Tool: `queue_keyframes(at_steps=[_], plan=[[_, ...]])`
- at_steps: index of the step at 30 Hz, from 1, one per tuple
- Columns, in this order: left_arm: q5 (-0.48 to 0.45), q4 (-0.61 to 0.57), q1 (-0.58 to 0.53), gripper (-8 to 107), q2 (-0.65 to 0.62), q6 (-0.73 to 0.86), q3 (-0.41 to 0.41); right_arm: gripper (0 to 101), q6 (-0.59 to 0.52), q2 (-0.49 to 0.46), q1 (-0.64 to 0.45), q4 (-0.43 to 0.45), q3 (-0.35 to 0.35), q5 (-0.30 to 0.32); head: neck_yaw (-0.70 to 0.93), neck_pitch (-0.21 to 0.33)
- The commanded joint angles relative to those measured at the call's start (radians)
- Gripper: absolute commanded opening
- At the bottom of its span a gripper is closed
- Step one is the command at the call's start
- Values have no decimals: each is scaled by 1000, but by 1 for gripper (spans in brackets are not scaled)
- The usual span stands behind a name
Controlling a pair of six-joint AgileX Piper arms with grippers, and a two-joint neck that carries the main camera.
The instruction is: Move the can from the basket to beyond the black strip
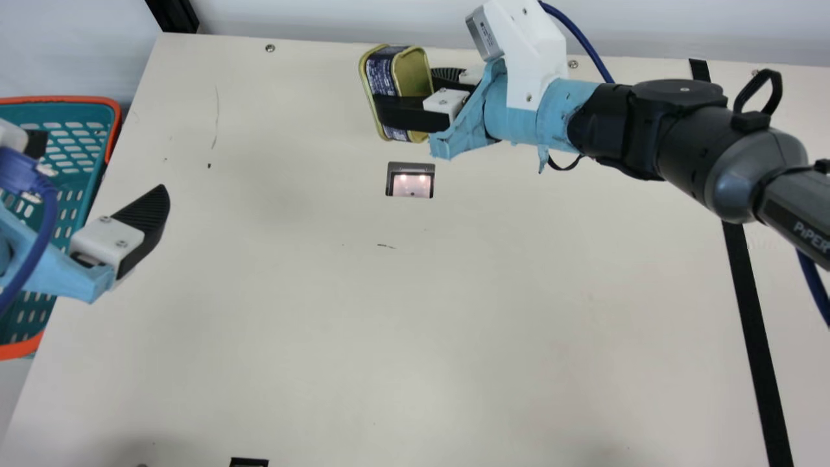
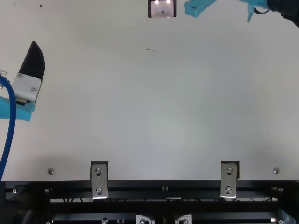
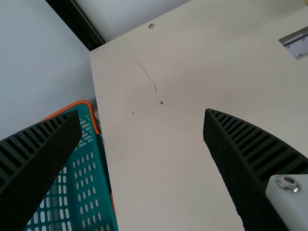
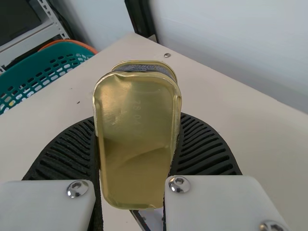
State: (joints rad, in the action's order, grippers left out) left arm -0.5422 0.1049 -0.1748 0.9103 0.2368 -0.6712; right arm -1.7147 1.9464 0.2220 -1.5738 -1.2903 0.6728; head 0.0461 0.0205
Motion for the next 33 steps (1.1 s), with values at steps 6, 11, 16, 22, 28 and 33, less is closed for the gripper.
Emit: queue_keyframes(at_steps=[6, 11, 16, 22, 28, 33], plan=[[0, 0, 0, 90, 0, 0, 0, 0, 2, 9, 5, -12, -5, -17, -3, 3], [0, 0, 0, 90, 0, 0, 0, 0, -6, -10, -2, -34, 10, -23, -3, 3], [0, 0, 0, 90, 0, 0, 0, 0, -17, -58, -20, -52, 42, -31, -3, 3], [0, 0, 0, 90, 0, 0, 0, 0, -6, -134, -46, -32, 90, -48, -3, 3], [0, 0, 0, 90, 0, 0, 0, 0, 22, -213, -70, 4, 142, -63, -3, 3], [0, 0, 0, 90, 0, 0, 0, 0, 41, -273, -85, 20, 179, -74, -3, 3]])
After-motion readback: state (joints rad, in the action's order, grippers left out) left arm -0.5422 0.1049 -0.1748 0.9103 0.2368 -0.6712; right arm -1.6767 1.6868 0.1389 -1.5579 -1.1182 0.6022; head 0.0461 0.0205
